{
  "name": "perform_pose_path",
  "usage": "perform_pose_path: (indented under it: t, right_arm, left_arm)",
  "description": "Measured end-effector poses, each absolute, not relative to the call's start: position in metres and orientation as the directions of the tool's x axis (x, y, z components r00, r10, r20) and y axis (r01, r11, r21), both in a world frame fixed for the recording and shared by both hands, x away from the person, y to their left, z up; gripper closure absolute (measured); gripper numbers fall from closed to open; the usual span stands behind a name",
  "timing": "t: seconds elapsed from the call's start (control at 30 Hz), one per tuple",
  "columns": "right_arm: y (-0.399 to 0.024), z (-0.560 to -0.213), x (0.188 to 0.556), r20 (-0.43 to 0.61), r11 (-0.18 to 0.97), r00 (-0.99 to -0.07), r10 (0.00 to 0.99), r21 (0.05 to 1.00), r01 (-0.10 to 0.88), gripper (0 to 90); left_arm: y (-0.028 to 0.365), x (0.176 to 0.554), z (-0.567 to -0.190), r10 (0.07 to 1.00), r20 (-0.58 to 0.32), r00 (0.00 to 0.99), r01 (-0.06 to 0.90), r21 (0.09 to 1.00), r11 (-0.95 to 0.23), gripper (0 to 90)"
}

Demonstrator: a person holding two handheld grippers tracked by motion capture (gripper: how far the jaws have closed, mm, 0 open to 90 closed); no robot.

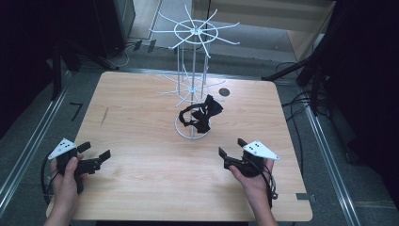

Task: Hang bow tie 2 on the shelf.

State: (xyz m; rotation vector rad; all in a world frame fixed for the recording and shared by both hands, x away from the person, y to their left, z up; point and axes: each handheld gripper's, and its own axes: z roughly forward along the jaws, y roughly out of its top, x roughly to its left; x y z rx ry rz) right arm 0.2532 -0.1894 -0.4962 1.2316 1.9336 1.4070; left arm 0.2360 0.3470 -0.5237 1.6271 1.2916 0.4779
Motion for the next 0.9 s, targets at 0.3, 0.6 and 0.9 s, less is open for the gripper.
perform_pose_path:
  t: [0.3, 0.6, 0.9]
  right_arm:
    - [-0.207, -0.502, 0.249, 0.139, 0.082, -0.481, 0.866, 0.908, 0.41, 15.3]
    - [-0.228, -0.507, 0.243, 0.146, 0.069, -0.455, 0.878, 0.904, 0.423, 13.8]
    - [-0.252, -0.516, 0.237, 0.145, 0.065, -0.43, 0.891, 0.897, 0.437, 13.2]
  left_arm:
    - [0.347, 0.236, -0.524, 0.899, -0.25, 0.36, 0.518, 0.855, 0.03, 0.0]
    - [0.347, 0.236, -0.524, 0.899, -0.25, 0.36, 0.518, 0.855, 0.03, 0.0]
    - [0.347, 0.236, -0.524, 0.899, -0.25, 0.36, 0.518, 0.855, 0.03, 0.0]
